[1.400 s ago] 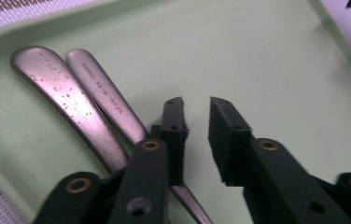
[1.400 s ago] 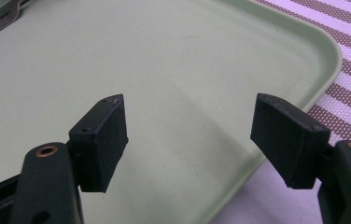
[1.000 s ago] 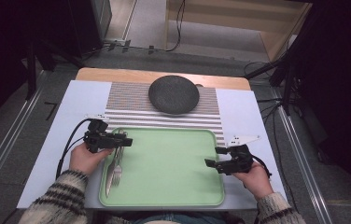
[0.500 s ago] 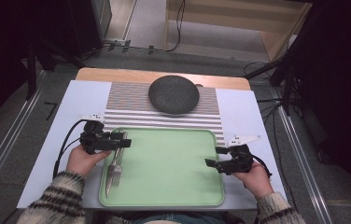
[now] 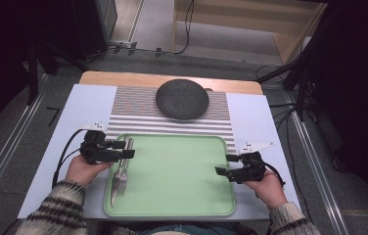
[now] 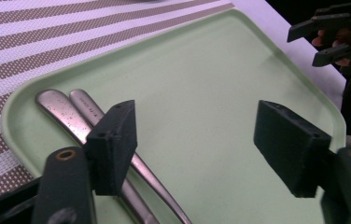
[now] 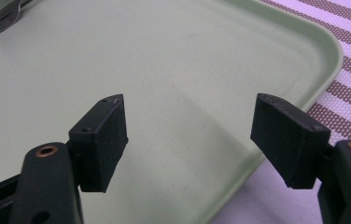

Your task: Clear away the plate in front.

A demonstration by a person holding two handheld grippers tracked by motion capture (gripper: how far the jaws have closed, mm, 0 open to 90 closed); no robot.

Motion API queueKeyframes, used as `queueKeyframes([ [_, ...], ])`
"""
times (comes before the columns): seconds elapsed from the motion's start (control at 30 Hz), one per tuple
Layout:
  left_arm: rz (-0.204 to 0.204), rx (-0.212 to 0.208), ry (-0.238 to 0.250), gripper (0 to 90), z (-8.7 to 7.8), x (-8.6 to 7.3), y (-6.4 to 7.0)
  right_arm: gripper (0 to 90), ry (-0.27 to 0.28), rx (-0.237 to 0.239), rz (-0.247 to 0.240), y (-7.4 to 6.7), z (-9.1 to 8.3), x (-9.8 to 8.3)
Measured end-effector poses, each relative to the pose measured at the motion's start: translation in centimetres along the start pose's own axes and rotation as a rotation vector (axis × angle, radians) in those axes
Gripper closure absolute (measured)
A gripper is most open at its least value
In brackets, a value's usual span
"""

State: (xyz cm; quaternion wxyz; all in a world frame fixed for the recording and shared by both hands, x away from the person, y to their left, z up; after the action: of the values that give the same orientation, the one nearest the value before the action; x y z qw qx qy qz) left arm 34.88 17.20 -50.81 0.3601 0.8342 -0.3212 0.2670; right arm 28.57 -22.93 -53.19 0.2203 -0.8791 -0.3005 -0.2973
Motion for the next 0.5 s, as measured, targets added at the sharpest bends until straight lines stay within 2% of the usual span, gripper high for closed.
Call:
queueKeyframes([
  [0.2,0.004,0.001,0.002,28.4,0.09,0.16,0.04,24.9,-0.002,0.002,0.003,-0.01,-0.02,-0.06],
  [0.37,0.031,0.016,0.027,29.4,0.24,0.59,0.16,24.9,-0.006,0.001,0.002,0.00,0.00,-0.16],
  [0.5,0.038,0.023,0.020,29.2,0.66,0.73,0.18,24.8,-0.007,0.004,0.002,-0.07,0.04,-0.25],
])
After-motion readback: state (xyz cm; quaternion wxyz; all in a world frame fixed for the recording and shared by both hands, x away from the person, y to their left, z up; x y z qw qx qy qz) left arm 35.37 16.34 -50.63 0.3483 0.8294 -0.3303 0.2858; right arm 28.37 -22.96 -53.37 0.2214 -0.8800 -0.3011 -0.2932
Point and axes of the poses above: each handheld gripper's, and its own axes: z roughly forward along the jaws, x roughly out of its top, y roughly to its right, the point moved 5 cm from there along z, roughly forward along the jaws, and after that the axes turned 4 degrees about -y, right-handed, at the moved point
